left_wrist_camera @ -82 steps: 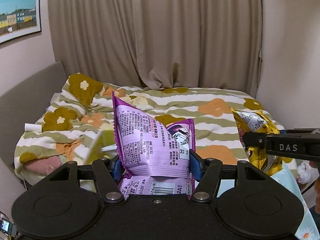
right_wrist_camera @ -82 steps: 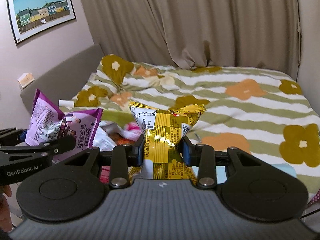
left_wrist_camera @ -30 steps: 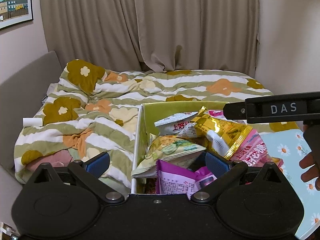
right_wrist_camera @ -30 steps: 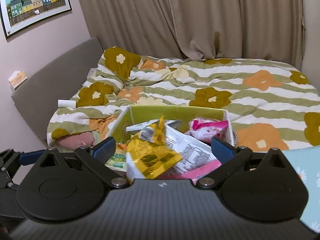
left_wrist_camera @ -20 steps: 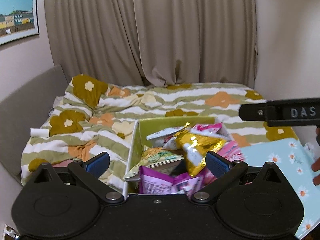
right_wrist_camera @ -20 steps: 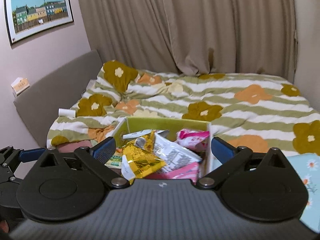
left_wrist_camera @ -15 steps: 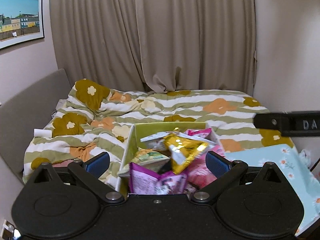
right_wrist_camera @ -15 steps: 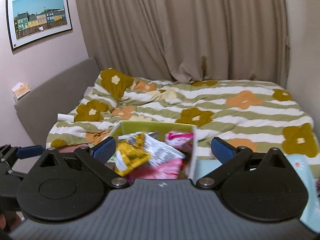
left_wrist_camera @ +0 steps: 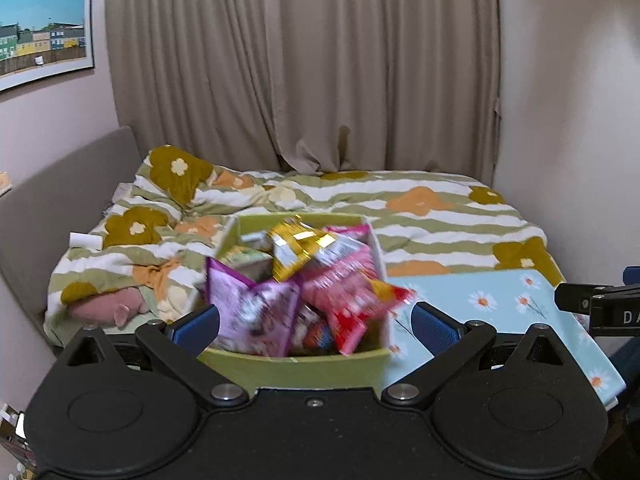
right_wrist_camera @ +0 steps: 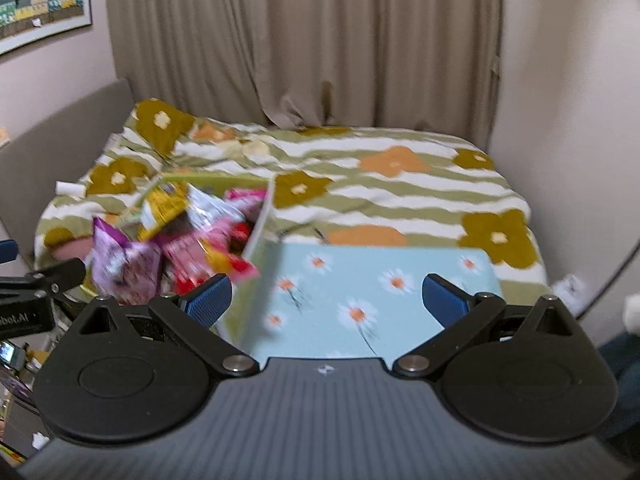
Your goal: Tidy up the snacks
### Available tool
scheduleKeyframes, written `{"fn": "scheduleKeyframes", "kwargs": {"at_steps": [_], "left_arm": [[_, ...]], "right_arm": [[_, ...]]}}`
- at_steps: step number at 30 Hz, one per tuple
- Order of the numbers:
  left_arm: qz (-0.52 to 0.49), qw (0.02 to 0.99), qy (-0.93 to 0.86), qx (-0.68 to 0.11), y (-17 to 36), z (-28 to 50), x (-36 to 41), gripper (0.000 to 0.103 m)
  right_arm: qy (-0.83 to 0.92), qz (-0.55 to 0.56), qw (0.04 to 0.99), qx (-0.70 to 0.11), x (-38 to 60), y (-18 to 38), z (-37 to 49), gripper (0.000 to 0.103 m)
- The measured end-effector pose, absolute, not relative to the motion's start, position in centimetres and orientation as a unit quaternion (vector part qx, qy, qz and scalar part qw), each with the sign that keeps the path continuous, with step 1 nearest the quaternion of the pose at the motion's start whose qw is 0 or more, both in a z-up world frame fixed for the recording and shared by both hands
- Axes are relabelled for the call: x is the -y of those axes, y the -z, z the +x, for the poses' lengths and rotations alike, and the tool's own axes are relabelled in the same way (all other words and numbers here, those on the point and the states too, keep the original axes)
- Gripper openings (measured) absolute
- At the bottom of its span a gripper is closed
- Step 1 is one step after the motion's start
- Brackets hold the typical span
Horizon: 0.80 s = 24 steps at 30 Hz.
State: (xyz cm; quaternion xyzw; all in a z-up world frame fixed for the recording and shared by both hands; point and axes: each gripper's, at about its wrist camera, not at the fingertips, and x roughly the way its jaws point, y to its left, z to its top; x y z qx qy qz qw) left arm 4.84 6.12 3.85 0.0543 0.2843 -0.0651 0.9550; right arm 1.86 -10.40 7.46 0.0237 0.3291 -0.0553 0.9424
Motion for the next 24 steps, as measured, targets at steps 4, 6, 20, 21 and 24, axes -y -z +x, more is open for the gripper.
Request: {"fn": "scheduleKeyframes", "kwargs": {"at_steps": [4,6,20,21,24], "left_arm": [[0.062,0.952,0.070,-0.291,-3.0,3.6,-5.0,0.103],[0.061,0.951,0.072,-0.293,-2.8,3.3,-4.8,0.103],[0.072,0.952,0.080,-0.287,-2.6,2.7,-3.7,0.103],[0.073,0.952,0.080,-0.287,-2.6,2.7,-3.7,0.103],[0.075,0.952,0.081,-0.286,-2.6,2.8,-3.7,0.103]], "right_arm": [[0.068,0.029,0.936,-0.345,11.8,-6.4,-0.1,0.103],[0.074,0.035,0.933,-0.350,12.3,-5.9,-0.9,0.103],[0.095,0.042,0.930,-0.352,14.4,-5.3,-2.3,0.103],[0.095,0.043,0.930,-0.352,14.4,-5.3,-2.3,0.103],[0.095,0.042,0.930,-0.352,14.4,-5.3,-2.4,0.103]]}}
